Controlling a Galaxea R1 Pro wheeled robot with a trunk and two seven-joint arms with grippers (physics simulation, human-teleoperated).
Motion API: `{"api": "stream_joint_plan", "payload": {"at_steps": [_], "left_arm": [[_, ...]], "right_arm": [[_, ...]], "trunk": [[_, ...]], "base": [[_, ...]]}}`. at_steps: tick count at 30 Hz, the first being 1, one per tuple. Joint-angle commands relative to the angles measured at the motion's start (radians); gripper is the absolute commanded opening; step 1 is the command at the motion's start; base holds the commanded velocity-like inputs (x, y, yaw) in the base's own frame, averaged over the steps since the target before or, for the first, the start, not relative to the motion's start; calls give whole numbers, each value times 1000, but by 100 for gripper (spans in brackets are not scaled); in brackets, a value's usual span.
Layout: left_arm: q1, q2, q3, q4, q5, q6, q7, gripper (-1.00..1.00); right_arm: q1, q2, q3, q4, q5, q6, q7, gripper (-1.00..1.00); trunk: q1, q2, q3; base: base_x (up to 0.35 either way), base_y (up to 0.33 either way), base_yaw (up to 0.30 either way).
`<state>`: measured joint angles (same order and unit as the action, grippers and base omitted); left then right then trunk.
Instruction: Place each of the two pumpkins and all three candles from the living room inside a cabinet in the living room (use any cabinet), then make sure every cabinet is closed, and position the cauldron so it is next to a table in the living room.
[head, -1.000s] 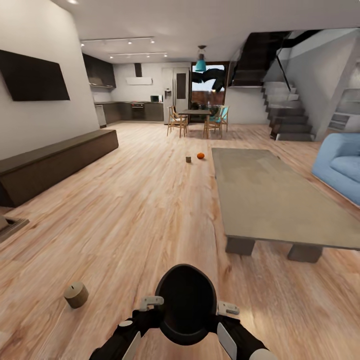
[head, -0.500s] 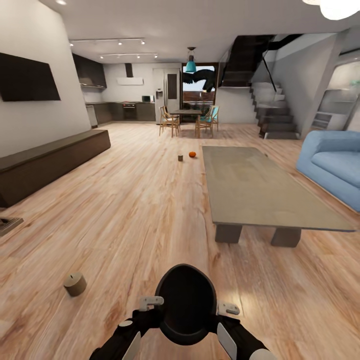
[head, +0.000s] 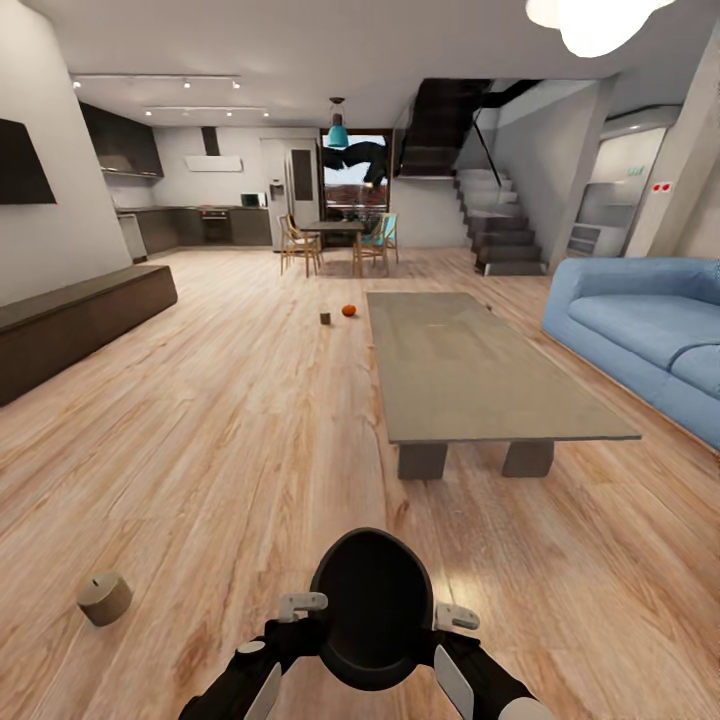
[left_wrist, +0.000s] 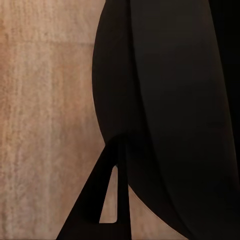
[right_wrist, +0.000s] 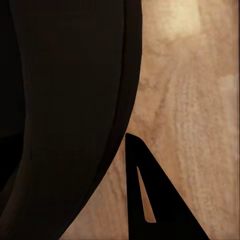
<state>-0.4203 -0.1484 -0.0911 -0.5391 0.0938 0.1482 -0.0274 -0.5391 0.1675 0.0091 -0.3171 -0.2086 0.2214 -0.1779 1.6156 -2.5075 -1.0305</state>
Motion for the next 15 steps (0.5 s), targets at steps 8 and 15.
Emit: {"api": "stream_joint_plan", "payload": {"at_steps": [8,15], "left_arm": [[0,1,-11,-1,23,7,-4,-100],[0,1,-12,-1,23,7,-5,-100]], "right_arm": [[-1,-5,3,-10,6,-6,-5,-100],[-1,-5,3,-10,6,-6,-5,-100]], "trunk": [[0,0,-1],[0,0,3]], "base": [[0,-2,-14],[16,-162,-144]]}}
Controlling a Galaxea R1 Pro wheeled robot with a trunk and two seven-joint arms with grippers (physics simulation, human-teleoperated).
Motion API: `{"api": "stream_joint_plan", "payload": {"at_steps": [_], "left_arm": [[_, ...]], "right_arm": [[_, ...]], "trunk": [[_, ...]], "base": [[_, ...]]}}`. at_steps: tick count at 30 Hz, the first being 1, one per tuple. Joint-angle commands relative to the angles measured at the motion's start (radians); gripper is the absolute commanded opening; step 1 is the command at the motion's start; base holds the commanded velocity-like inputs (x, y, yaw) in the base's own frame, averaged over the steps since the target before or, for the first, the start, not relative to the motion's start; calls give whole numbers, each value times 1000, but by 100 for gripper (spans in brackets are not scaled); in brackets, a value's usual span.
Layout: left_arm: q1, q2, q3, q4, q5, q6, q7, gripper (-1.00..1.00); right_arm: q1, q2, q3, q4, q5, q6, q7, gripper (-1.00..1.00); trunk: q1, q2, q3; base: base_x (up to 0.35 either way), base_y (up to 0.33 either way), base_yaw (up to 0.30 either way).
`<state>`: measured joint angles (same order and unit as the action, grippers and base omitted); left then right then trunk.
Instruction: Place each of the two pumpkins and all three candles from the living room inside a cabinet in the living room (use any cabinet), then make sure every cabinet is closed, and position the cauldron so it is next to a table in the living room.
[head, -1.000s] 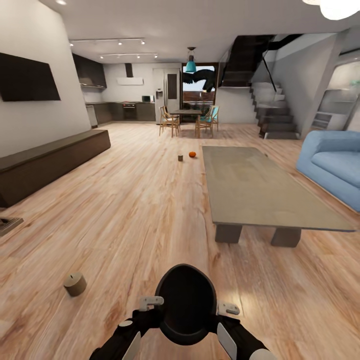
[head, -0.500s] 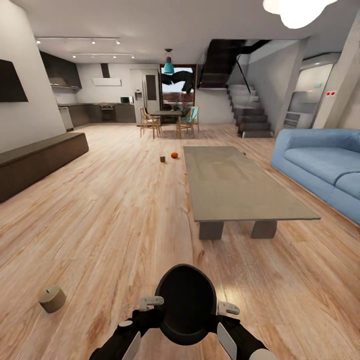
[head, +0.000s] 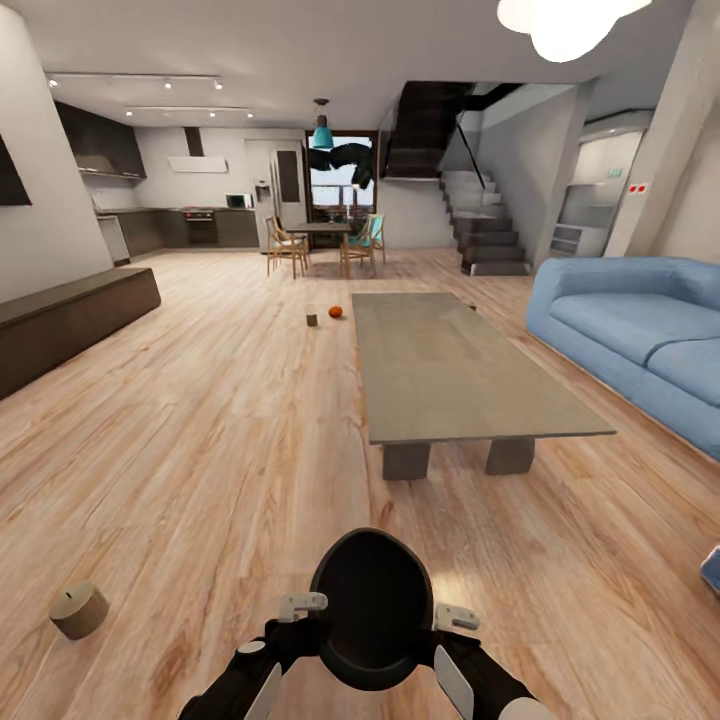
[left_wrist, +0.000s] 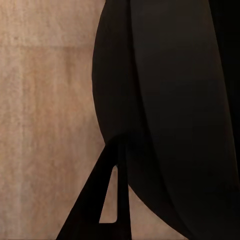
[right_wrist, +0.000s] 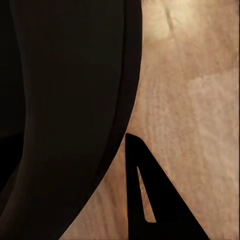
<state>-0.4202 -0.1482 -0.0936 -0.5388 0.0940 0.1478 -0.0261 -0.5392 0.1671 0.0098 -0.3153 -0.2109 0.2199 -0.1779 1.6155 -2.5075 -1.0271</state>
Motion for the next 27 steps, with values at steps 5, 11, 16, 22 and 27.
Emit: {"api": "stream_joint_plan", "payload": {"at_steps": [5,11,16,22,27], "left_arm": [[0,1,-11,-1,23,7,-5,-100],[0,1,-11,-1,23,7,-5,-100],[0,1,-11,-1,23,7,-5,-100],[0,1,-11,-1,23,7,-5,-100],[0,1,-11,-1,23,7,-5,-100]], "right_arm": [[-1,-4,2,-11,8,-4,-5,-100],[-1,-4,2,-12,8,-8,-5,-100],[-1,-4,2,-11,8,-8,-5,-100],[-1,-5,2,-11,8,-8,-5,-100],[-1,-6,2,-11,8,-5,-5,-100]], "trunk": [[0,0,2],[0,0,3],[0,0,3],[0,0,3],[0,0,3]], "base": [[165,-232,-200],[229,-195,-25],[251,-171,-1],[245,-184,0],[238,-191,0]]}}
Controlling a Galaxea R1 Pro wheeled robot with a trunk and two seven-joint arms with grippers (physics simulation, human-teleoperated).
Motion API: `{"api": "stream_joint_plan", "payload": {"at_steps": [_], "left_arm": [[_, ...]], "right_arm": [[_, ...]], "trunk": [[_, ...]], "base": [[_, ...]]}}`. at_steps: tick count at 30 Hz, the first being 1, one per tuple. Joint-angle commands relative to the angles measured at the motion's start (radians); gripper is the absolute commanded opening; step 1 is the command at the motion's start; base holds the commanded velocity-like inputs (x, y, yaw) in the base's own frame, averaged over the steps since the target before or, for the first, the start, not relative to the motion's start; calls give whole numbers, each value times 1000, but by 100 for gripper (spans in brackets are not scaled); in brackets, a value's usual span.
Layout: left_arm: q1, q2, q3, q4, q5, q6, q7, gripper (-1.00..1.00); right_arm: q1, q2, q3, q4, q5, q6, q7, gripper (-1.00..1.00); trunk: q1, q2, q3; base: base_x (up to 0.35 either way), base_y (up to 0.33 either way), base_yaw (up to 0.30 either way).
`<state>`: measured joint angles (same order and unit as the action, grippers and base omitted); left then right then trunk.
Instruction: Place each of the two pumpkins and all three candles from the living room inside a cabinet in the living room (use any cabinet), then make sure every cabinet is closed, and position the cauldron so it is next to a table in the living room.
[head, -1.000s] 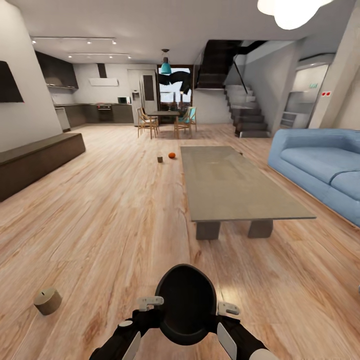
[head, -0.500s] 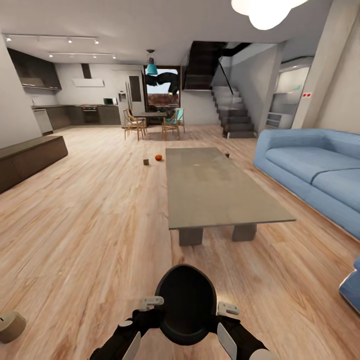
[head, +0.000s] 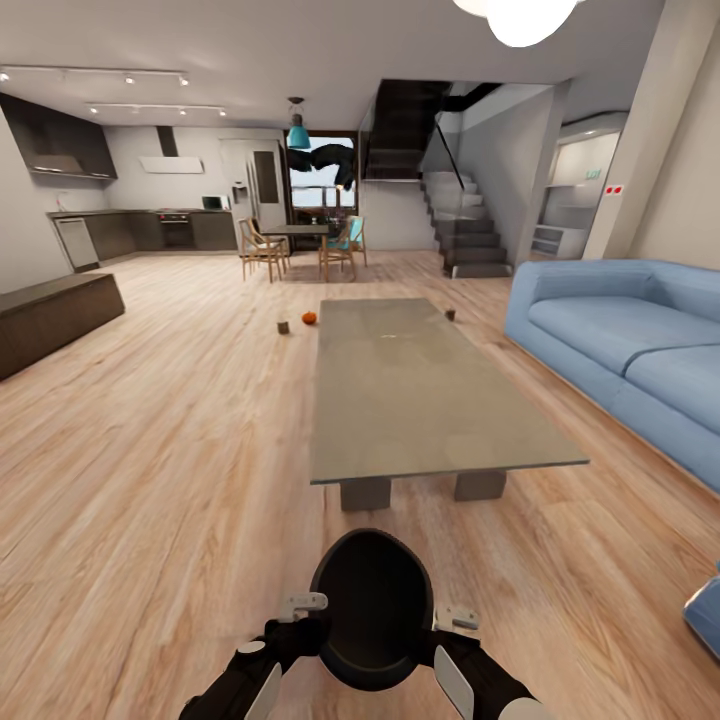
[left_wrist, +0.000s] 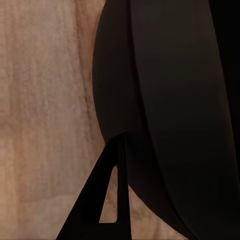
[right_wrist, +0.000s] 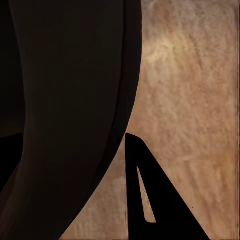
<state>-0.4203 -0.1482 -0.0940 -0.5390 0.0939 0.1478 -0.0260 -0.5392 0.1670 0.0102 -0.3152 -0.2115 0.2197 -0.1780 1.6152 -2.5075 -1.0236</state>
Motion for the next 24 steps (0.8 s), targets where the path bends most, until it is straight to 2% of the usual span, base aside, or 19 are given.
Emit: {"api": "stream_joint_plan", "payload": {"at_steps": [1,15,24], "left_arm": [[0,1,-10,-1,23,7,-5,-100],[0,1,-9,-1,23,7,-5,-100],[0,1,-7,-1,22,7,-5,-100]], "right_arm": [[-1,-5,2,-12,9,-4,-5,-100],[-1,-4,2,-12,9,-2,-5,-100],[-1,-5,1,-12,9,-2,-5,-100]], "trunk": [[0,0,-1],[0,0,3],[0,0,4]], "base": [[233,-192,0],[227,-186,-37],[33,-30,0]]}}
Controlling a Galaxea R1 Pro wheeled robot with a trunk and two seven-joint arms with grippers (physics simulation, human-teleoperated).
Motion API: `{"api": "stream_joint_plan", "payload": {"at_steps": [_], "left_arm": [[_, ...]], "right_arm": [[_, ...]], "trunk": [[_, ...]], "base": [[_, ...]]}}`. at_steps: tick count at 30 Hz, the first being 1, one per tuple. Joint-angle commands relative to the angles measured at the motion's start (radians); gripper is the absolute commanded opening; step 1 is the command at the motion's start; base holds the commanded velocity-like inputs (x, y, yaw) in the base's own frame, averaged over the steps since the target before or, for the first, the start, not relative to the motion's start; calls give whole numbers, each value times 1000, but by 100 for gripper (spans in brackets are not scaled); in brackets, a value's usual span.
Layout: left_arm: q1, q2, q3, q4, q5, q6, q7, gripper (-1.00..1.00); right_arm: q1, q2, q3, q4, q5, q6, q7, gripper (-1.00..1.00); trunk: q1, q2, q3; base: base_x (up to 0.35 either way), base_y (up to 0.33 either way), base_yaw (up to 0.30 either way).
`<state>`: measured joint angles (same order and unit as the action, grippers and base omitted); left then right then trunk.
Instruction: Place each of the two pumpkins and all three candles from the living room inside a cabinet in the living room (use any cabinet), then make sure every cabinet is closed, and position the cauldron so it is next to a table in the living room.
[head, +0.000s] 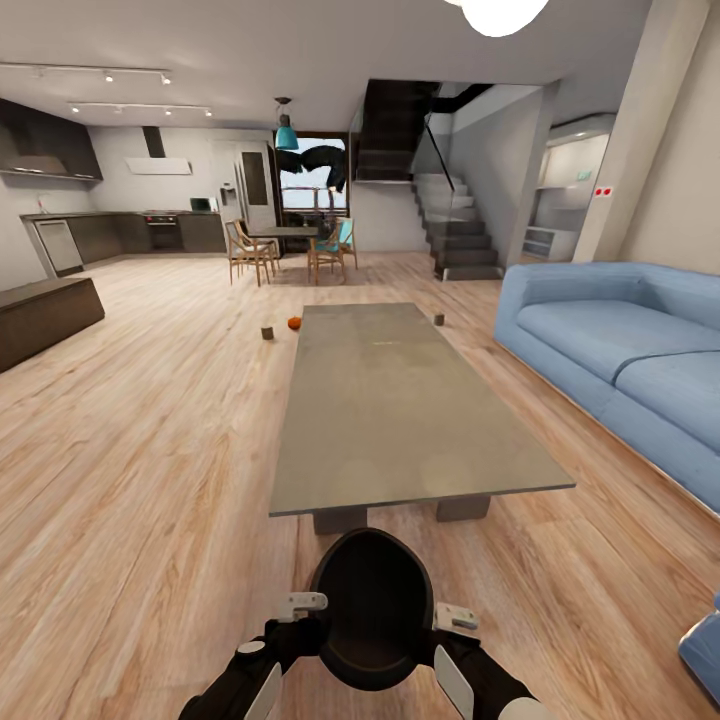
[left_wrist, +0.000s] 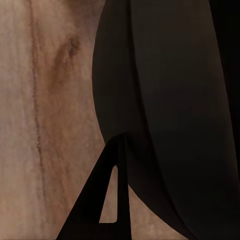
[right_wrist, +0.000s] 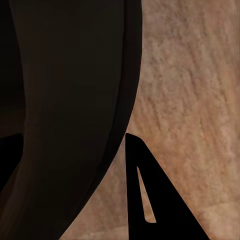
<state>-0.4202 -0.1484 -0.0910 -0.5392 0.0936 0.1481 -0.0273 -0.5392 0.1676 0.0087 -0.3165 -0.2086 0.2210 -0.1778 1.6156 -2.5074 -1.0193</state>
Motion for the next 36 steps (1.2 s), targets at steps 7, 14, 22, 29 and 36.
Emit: {"api": "stream_joint_plan", "payload": {"at_steps": [7,14,22,29,36], "left_arm": [[0,1,-9,-1,23,7,-4,-100],[0,1,-9,-1,23,7,-4,-100],[0,3,-9,-1,23,7,-5,-100],[0,3,-9,-1,22,7,-5,-100],[0,3,-11,-1,23,7,-4,-100]], "right_arm": [[-1,-6,2,-10,6,-3,-5,-100],[-1,-7,2,-10,6,-3,-5,-100],[-1,-7,2,-10,6,-3,-5,-100],[-1,-7,2,-10,6,-3,-5,-100],[-1,-7,2,-10,6,-3,-5,-100]], "trunk": [[0,0,-1],[0,0,-1],[1,-1,-16],[3,-2,-32],[3,-2,-32]], "base": [[0,0,0],[0,0,0],[0,0,0],[0,0,0],[34,-26,0]]}}
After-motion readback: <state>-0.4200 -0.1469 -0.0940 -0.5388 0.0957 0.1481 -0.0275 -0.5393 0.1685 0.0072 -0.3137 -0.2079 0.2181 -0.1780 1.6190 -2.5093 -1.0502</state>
